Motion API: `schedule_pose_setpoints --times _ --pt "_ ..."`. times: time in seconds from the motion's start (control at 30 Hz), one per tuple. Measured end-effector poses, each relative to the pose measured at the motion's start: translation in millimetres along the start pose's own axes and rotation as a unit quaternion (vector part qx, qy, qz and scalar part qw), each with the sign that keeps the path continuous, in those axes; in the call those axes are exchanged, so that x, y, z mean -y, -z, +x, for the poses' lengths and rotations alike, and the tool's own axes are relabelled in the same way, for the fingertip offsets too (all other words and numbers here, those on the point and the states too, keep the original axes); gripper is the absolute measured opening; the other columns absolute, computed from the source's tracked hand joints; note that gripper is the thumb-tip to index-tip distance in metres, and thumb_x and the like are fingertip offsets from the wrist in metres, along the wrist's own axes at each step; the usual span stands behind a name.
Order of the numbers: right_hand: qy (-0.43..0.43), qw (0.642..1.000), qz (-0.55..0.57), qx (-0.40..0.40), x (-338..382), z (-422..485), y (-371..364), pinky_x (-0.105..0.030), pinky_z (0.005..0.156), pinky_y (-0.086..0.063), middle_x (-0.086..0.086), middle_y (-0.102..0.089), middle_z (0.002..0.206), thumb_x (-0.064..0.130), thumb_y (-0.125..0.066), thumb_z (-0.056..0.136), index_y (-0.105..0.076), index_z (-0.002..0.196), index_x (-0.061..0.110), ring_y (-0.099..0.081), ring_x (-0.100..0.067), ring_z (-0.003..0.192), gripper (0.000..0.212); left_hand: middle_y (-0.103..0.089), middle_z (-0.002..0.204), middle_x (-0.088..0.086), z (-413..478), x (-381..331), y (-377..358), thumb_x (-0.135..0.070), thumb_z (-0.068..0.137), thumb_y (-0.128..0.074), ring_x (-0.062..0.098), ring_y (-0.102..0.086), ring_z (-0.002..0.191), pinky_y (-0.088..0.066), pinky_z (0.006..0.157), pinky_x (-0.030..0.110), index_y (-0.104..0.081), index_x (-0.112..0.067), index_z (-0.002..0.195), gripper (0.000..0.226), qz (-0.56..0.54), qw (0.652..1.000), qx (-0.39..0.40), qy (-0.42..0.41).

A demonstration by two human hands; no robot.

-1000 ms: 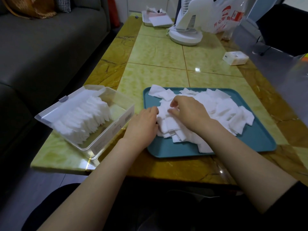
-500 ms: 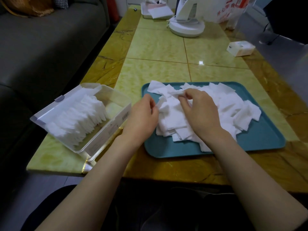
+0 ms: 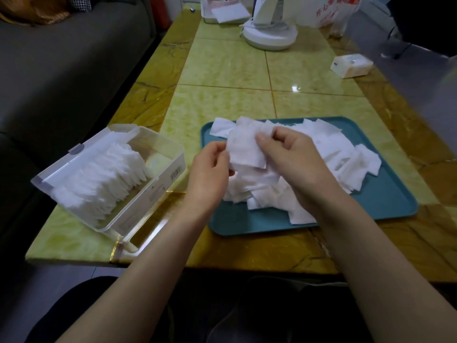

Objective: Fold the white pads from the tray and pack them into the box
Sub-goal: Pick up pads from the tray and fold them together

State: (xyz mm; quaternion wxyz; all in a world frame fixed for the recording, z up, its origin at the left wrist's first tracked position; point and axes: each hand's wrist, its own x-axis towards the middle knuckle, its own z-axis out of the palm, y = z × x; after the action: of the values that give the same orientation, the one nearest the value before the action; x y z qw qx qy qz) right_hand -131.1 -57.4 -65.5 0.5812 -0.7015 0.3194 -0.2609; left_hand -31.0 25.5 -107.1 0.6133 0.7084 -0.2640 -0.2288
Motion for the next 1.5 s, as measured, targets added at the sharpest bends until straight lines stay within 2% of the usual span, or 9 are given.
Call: schedule_pose_setpoints --times 0.1,0.27,0.43,0.7,0.87,0.93,1.13,1.37,1.5 --pt "-0.035 0.995 0.079 0.053 2.0 -2.5 1.9 -0.026 0.063 -0.056 -0.014 -0.07 0.089 0.018 -0.051 0.095 -0.063 0.103 0.0 -0.068 -0.017 0.074 0.023 -0.069 0.09 0.002 0.0 -1.5 1.1 -0.008 0.098 -0.044 0.011 -0.064 0.079 -0.05 0.065 0.018 -0.063 -0.02 0.09 0.024 -0.039 0.999 0.002 0.011" --pt "0.016 0.998 -0.052 -0.007 -12.1 6.3 0.9 -0.052 0.078 -0.05 -0.033 -0.062 0.094 0.023 -0.058 0.092 -0.058 0.096 -0.01 -0.06 -0.045 0.087 0.033 -0.07 0.094 0.006 -1.1 -0.2 1.7 -0.007 0.097 -0.043 0.023 -0.066 0.089 -0.054 0.079 0.032 -0.065 -0.02 0.093 0.027 -0.041 0.999 0.015 0.023" --pt "0.042 0.986 -0.147 -0.061 -20.4 7.5 -4.8 -0.011 0.055 -0.035 0.009 -0.05 0.059 0.023 -0.061 0.088 -0.054 0.069 0.016 -0.047 0.001 0.054 0.023 -0.072 0.096 0.011 -3.4 -0.9 1.9 -0.006 0.095 -0.043 0.032 -0.066 0.096 -0.053 0.09 0.048 -0.069 -0.019 0.094 0.029 -0.032 0.999 0.03 0.018" --pt "-0.027 0.995 -0.077 -0.061 -19.1 10.4 -6.4 -0.043 0.075 -0.053 -0.011 -0.069 0.079 0.025 -0.06 0.089 -0.065 0.087 0.003 -0.066 -0.028 0.079 0.023 -0.073 0.087 0.001 -8.2 -8.5 0.4 -0.002 0.096 -0.04 0.016 -0.069 0.084 -0.057 0.08 0.029 -0.069 -0.015 0.085 0.034 -0.061 0.996 0.063 0.032" --pt "0.002 0.99 -0.125 -0.065 -21.1 7.1 -7.4 -0.02 0.058 -0.04 0.008 -0.049 0.061 0.025 -0.06 0.089 -0.058 0.075 0.01 -0.047 -0.006 0.058 0.021 -0.061 0.074 0.012 -8.0 -9.7 -1.1 -0.029 0.09 -0.062 0.021 -0.061 0.076 -0.056 0.081 0.04 -0.062 0.007 0.081 0.037 -0.079 0.994 0.072 0.035" --pt "-0.005 0.993 -0.113 -0.045 -21.6 5.9 -6.2 -0.02 0.061 -0.043 0.002 -0.058 0.069 0.026 -0.061 0.088 -0.061 0.088 0.004 -0.053 -0.009 0.064 0.022 -0.069 0.075 0.016 -8.9 -7.6 -0.9 -0.029 0.086 -0.067 0.023 -0.067 0.078 -0.055 0.085 0.049 -0.066 0.004 0.081 0.033 -0.052 0.996 0.071 0.019" --pt "-0.097 0.992 -0.017 0.078 -22.5 4.7 5.0 -0.02 0.065 -0.056 -0.012 -0.069 0.093 0.002 -0.072 0.078 -0.056 0.111 0.006 -0.067 -0.017 0.08 0.037 -0.074 0.087 0.013 -2.2 -5.1 7.1 -0.015 0.093 -0.058 0.026 -0.071 0.087 -0.057 0.085 0.042 -0.071 -0.009 0.089 0.015 -0.079 0.996 0.022 0.037" --pt "-0.005 0.989 -0.132 -0.064 -22.9 14.2 15.6 -0.027 0.073 -0.056 -0.007 -0.064 0.092 0.009 -0.065 0.085 -0.061 0.099 0.009 -0.063 -0.017 0.077 0.014 -0.07 0.074 -0.003 4.8 0.3 14.6 -0.014 0.094 -0.058 0.011 -0.066 0.076 -0.056 0.071 0.024 -0.068 -0.016 0.085 0.013 -0.106 0.992 -0.015 0.069" --pt "0.08 0.991 -0.099 0.035 -5.2 6.6 14.3 -0.015 0.062 -0.049 0.001 -0.064 0.08 0.005 -0.06 0.088 -0.062 0.085 0.016 -0.059 -0.005 0.07 0.012 -0.068 0.07 -0.005 8.3 4.3 17.0 -0.014 0.093 -0.058 0.009 -0.064 0.071 -0.055 0.068 0.025 -0.067 -0.019 0.078 0.018 -0.04 0.997 0.001 0.071"
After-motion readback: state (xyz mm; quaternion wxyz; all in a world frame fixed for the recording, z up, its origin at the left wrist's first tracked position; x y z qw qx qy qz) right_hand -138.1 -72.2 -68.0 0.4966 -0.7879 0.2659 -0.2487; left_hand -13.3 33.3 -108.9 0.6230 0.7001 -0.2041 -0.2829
